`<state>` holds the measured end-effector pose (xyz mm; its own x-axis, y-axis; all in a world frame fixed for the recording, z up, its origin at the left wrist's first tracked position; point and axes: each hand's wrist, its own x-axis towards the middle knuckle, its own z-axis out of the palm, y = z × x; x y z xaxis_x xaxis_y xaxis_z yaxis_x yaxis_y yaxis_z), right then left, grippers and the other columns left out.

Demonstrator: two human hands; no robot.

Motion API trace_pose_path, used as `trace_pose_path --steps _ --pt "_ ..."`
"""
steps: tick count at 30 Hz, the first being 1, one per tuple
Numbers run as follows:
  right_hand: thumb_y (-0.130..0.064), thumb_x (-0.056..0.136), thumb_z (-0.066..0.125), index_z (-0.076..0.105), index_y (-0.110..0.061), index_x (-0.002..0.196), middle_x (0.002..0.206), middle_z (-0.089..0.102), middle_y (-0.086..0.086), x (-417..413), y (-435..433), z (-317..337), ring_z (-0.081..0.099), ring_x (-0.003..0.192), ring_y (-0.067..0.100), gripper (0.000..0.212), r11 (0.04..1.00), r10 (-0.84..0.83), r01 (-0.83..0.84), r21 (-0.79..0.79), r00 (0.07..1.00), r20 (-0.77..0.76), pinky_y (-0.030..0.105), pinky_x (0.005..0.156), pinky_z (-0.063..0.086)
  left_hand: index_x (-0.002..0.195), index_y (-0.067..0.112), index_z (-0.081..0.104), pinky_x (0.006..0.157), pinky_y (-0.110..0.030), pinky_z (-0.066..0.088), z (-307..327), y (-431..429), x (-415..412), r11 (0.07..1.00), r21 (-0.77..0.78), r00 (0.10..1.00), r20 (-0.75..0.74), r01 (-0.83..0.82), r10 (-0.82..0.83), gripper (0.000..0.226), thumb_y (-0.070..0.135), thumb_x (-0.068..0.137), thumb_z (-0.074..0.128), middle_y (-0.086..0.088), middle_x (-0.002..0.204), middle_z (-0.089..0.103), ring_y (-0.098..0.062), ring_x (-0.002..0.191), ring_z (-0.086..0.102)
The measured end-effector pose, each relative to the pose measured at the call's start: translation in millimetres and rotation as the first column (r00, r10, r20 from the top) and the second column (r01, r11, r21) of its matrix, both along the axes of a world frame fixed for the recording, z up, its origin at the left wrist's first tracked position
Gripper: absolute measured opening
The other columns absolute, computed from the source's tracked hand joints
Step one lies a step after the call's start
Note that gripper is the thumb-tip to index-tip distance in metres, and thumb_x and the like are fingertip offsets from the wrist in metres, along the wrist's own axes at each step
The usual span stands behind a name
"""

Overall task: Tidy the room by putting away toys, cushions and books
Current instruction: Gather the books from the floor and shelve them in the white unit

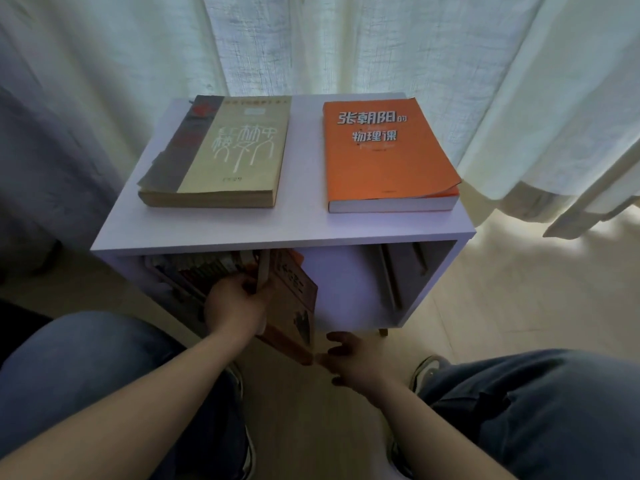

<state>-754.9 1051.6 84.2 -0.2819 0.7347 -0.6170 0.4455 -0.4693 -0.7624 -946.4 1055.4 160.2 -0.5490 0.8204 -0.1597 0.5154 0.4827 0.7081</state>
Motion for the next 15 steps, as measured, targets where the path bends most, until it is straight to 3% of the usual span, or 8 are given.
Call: trace_pose_path --steps 3,9,12,15 --pt "-0.029 0.093 0.061 0.04 -0.016 0.142 0.105 0.061 0.0 -21 1 -15 0.064 0.093 0.022 0.055 0.967 -0.153 0.119 -0.225 0.979 -0.137 0.03 0.076 0.059 0.074 0.013 0.065 0.054 -0.023 0.037 -6 6 0 1.0 0.012 1.0 -0.014 -0.021 0.021 0.025 0.035 0.086 0.065 -0.004 0.076 0.066 -0.021 0.072 0.061" --pt "-0.021 0.091 0.066 0.038 -0.013 0.139 0.12 0.059 0.013 -42 10 -51 0.063 0.103 0.031 0.056 0.835 -0.446 0.283 -0.471 0.851 -0.279 0.034 0.079 0.058 0.089 0.012 0.068 0.059 -0.021 0.038 -12 15 -2 0.999 0.053 1.0 -0.01 -0.002 0.002 0.02 0.032 0.086 0.068 0.003 0.083 0.062 -0.017 0.079 0.058" --pt "-0.015 0.094 0.06 0.051 -0.007 0.12 0.114 0.059 0.012 -49 18 -63 0.061 0.099 0.028 0.029 0.804 -0.512 0.315 -0.504 0.798 -0.318 0.032 0.072 0.054 0.086 0.016 0.069 0.054 -0.015 0.034 -17 17 -3 0.997 0.07 0.999 0.006 -0.036 0.036 0.019 0.034 0.085 0.068 0.005 0.081 0.061 -0.014 0.078 0.057" --pt "-0.011 0.094 0.058 0.056 -0.004 0.097 0.09 0.056 0.008 -50 24 -69 0.056 0.115 0.043 0.008 0.802 -0.528 0.304 -0.514 0.762 -0.374 0.035 0.075 0.051 0.084 0.02 0.067 0.051 -0.012 0.033 -22 18 -4 0.998 0.058 1.0 0.018 -0.019 0.018 0.016 0.036 0.087 0.067 0.008 0.08 0.06 -0.012 0.078 0.057"
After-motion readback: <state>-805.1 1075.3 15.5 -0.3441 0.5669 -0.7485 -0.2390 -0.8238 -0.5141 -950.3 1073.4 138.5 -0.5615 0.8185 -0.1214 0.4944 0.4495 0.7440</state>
